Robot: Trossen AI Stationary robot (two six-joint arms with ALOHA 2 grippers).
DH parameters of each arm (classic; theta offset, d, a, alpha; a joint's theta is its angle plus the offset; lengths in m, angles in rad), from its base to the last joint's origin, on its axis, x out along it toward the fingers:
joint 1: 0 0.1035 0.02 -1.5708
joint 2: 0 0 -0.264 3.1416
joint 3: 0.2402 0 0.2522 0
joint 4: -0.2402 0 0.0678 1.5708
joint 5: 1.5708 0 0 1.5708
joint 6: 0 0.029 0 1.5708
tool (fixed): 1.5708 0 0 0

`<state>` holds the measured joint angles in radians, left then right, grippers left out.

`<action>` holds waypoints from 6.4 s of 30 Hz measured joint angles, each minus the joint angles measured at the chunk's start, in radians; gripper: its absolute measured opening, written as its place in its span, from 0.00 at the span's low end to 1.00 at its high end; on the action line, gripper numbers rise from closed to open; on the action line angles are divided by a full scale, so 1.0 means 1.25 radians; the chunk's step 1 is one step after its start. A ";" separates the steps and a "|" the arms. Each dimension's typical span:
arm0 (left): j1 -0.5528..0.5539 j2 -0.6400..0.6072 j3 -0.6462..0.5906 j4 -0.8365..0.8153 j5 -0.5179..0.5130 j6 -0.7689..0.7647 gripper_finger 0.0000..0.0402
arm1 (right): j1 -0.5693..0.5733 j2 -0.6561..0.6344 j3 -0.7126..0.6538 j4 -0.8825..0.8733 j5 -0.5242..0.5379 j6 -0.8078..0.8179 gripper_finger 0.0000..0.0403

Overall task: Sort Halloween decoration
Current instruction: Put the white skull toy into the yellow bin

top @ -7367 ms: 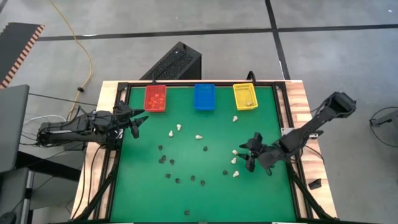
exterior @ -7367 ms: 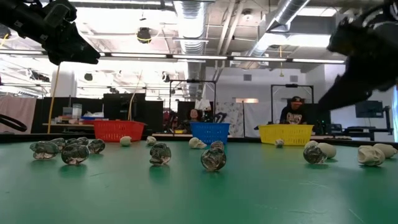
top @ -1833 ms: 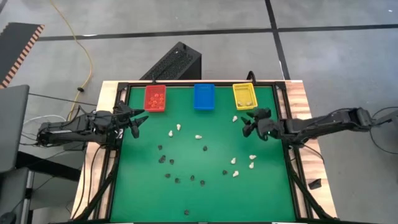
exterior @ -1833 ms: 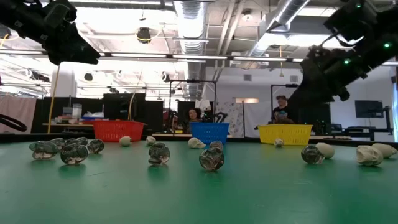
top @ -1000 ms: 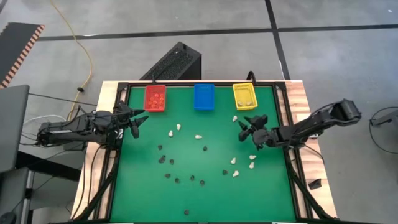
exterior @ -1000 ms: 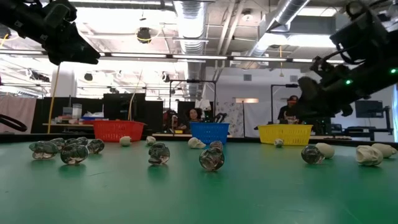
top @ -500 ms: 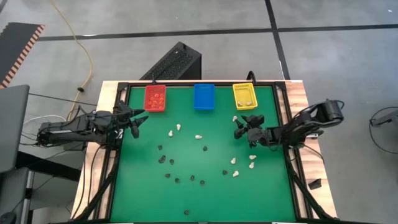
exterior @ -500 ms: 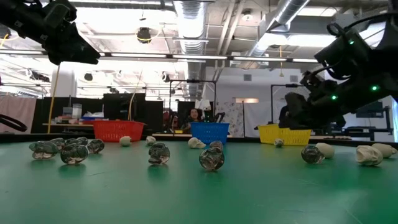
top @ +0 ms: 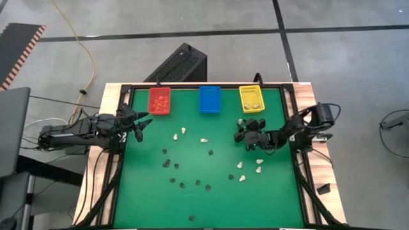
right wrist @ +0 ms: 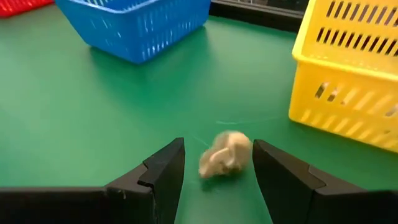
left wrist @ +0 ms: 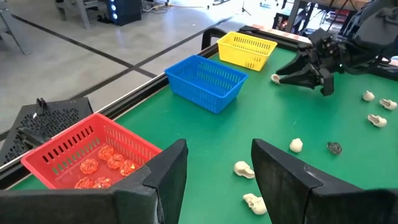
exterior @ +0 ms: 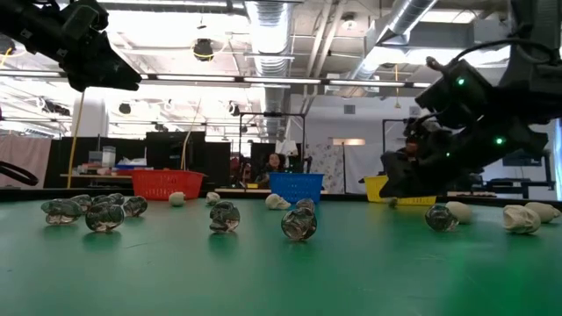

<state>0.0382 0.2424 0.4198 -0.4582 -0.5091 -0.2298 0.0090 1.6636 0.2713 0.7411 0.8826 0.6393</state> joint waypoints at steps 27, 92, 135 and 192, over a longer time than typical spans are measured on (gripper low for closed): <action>0.000 0.000 0.000 0.000 0.000 0.000 0.42 | 0.007 0.093 0.003 0.001 -0.021 0.107 0.11; 0.000 0.000 0.000 0.000 0.000 0.000 0.42 | -0.138 0.087 0.056 0.060 -0.231 -0.168 0.60; 0.000 0.000 0.000 0.000 0.000 -0.001 0.42 | -0.215 -0.349 0.054 -0.220 -0.035 -0.246 0.30; 0.000 0.000 0.000 0.000 0.001 -0.009 0.42 | 0.489 -0.187 0.053 -0.267 -0.032 0.089 0.71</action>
<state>0.0383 0.2420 0.4201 -0.4583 -0.5084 -0.2405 0.6198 1.4293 0.3374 0.4067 0.8427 0.7508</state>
